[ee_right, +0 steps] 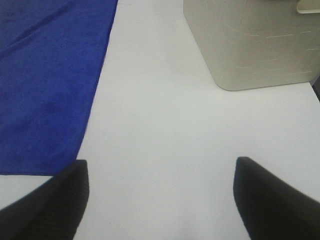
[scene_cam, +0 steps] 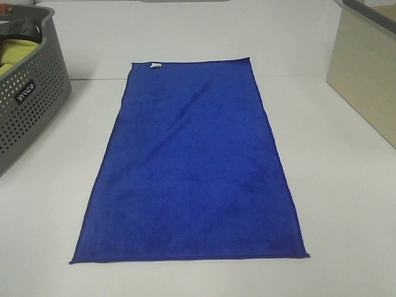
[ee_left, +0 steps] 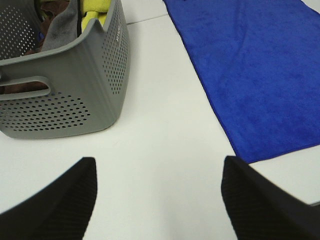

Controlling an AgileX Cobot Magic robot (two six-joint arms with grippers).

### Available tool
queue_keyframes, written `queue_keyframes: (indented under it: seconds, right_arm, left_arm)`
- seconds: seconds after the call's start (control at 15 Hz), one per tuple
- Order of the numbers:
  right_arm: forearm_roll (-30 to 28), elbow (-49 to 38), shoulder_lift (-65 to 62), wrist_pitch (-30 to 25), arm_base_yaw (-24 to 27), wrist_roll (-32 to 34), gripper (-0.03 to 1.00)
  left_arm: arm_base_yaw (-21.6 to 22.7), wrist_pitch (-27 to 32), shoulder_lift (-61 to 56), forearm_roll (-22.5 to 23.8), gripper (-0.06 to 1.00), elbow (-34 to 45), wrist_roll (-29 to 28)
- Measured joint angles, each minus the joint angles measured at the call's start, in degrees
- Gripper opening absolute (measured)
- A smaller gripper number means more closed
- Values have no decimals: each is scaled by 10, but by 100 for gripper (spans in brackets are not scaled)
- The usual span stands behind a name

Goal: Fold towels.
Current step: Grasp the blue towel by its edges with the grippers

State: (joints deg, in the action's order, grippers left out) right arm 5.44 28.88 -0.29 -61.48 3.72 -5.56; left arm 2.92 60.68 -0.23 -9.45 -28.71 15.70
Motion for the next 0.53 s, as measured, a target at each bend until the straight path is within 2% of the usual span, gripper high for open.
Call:
queue_keyframes:
  seconds: [0.2, 0.33, 0.4, 0.53]
  right_arm:
    - [0, 0, 0, 0, 0, 0, 76]
    - [2, 0, 1, 0, 0, 0, 76]
    - [3, 2, 9, 4, 0, 0, 76]
    - [5, 10, 52, 47, 0, 1, 76]
  left_arm:
    - [0, 0, 0, 0, 67, 0, -1]
    - [0, -14, 0, -1, 67, -4, -21]
    - [0, -43, 1, -7, 67, -7, -34]
    - [0, -131, 21, -40, 67, -6, -69]
